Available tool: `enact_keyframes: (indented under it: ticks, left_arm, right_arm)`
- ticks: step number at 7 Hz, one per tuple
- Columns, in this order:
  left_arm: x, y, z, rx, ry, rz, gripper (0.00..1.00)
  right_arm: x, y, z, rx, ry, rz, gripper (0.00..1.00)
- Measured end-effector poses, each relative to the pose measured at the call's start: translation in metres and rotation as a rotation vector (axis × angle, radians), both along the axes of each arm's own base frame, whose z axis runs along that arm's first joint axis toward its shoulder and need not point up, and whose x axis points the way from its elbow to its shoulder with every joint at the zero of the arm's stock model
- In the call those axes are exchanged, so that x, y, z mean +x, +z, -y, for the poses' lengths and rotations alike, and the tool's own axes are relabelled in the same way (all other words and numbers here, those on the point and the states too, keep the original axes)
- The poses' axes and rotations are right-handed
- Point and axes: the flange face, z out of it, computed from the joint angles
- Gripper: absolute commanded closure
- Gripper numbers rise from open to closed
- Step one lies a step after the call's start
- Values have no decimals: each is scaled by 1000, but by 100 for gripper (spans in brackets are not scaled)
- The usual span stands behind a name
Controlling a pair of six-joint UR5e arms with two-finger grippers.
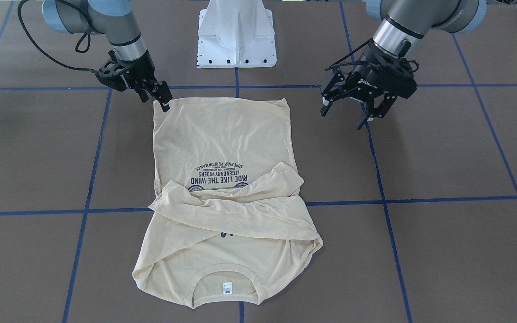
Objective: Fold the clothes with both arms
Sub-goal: 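Move the right gripper to the hem corner nearest the robot and grasp it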
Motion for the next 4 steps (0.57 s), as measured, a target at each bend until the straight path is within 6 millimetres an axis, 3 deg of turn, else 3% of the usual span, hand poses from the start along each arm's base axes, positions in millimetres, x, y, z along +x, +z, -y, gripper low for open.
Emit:
enact_keyframes:
  ticks: [4]
  left_arm:
    - [-3, 4, -2, -5, -11, 7, 6]
  right_arm:
    - [-9, 5, -13, 9, -3, -13, 21]
